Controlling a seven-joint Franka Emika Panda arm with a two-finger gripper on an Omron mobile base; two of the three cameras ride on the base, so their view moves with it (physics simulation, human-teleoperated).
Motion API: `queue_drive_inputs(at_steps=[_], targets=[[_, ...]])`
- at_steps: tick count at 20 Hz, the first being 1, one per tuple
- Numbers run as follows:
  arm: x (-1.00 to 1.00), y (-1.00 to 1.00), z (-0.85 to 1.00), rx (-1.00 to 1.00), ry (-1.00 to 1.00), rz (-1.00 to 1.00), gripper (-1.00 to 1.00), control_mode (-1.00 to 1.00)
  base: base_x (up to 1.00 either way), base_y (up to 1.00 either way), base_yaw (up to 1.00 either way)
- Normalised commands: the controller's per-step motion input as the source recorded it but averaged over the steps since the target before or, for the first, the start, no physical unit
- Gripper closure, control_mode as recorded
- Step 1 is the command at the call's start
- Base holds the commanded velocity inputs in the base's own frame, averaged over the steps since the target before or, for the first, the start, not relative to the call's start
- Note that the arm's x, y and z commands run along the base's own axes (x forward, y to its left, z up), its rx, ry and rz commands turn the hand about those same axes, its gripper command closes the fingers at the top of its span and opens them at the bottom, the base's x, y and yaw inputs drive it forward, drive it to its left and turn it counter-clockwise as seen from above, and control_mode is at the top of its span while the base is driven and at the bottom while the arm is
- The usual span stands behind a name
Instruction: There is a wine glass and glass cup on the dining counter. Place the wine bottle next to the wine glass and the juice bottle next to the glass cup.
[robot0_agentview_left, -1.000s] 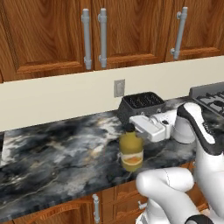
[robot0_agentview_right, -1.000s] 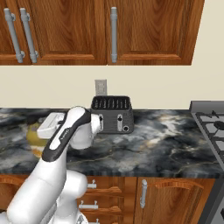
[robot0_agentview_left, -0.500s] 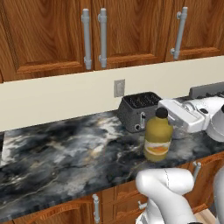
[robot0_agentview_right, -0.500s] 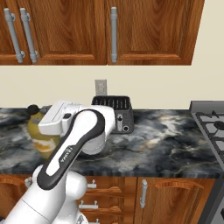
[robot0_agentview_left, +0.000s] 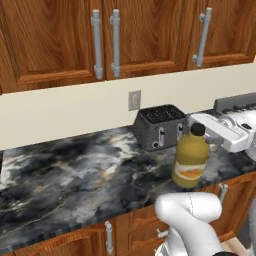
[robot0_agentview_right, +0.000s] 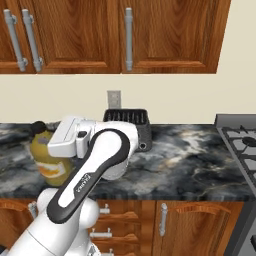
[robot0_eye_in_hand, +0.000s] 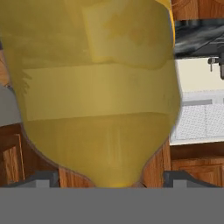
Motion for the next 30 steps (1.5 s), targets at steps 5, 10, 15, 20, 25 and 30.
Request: queue_drive_inputs(at_steps=[5,10,15,20,25,30], targets=[[0.0,0.0,0.0,0.0,0.0,0.0,1.0,1.0,-0.61,-0.33,-0.51],[0.0,0.0,0.0,0.0,0.0,0.0,1.0,1.0,-0.63,-0.36,-0.63],[0.0,0.0,0.0,0.0,0.0,0.0,1.0,1.0,-0.58,-0.37,-0.65],[0.0,0.0,0.0,0.0,0.0,0.0,1.0,1.0,-0.45,-0.42,-0.67],[0.0,0.0,0.0,0.0,0.0,0.0,1.0,1.0,-0.34,-0.45,-0.69],[0.0,0.0,0.0,0.0,0.0,0.0,1.0,1.0,-0.35,-0.39,-0.71]])
